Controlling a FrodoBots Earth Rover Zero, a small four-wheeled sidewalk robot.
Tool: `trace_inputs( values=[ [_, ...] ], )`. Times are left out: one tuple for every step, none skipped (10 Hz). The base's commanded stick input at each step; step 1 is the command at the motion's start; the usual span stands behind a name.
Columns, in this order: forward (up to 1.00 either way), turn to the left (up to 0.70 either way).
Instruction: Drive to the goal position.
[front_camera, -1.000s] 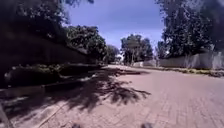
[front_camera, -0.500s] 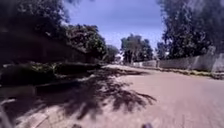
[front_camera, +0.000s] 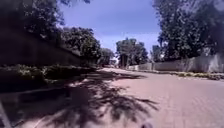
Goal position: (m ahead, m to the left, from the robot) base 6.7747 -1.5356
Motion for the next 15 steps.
trace_inputs(
  values=[
    [0.70,0.00],
    [0.70,0.00],
    [0.70,0.00],
    [0.70,0.00],
    [0.70,0.00],
    [0.70,0.00],
    [0.70,0.00],
    [0.70,0.00],
    [0.70,0.00],
    [0.70,0.00],
    [0.70,0.00],
    [0.70,0.00],
    [0.70,0.00],
    [0.70,0.00],
    [0.70,0.00]
  ],
)
